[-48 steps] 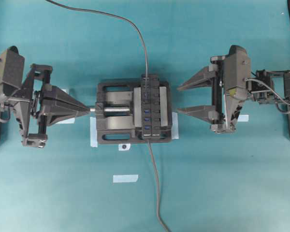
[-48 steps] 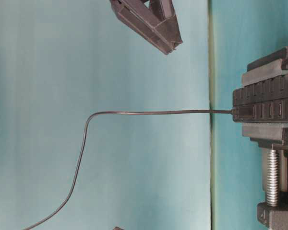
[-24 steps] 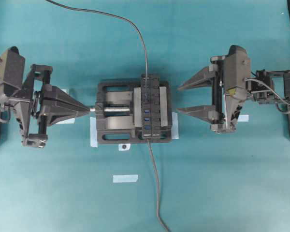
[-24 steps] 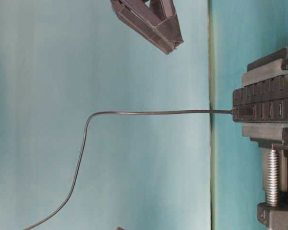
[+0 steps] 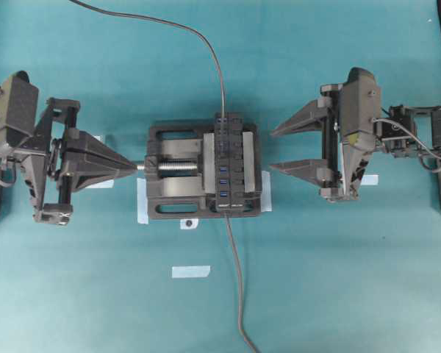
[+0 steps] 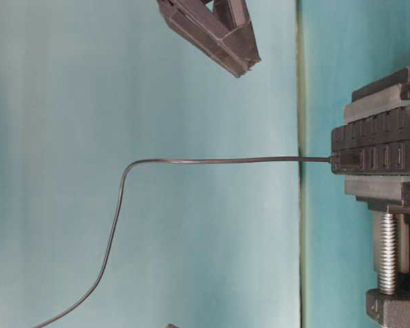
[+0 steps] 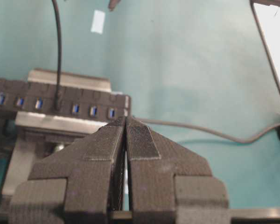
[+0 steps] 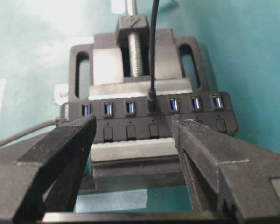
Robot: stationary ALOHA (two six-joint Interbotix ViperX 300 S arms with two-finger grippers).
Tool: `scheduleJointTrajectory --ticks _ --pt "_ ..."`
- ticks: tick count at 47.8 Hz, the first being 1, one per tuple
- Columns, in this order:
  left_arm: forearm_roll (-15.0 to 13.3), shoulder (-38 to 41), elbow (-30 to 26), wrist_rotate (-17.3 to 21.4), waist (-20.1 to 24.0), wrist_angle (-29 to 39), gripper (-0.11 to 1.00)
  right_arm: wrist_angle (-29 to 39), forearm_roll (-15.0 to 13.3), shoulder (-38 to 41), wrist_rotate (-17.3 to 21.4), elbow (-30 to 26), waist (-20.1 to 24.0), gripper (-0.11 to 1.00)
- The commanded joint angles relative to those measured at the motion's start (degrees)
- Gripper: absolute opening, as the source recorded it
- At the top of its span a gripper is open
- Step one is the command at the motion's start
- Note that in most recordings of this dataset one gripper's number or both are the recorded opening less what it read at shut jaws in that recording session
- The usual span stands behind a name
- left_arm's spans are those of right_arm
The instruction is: Insert the USB into the center port of the fixed hub
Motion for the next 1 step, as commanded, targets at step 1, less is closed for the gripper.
scheduleJointTrajectory --ticks 1 --pt "0.09 -0.26 -0.7 0.0 0.09 -0.26 0.0 -0.26 0.09 -0.44 0.53 -0.44 -0.09 0.77"
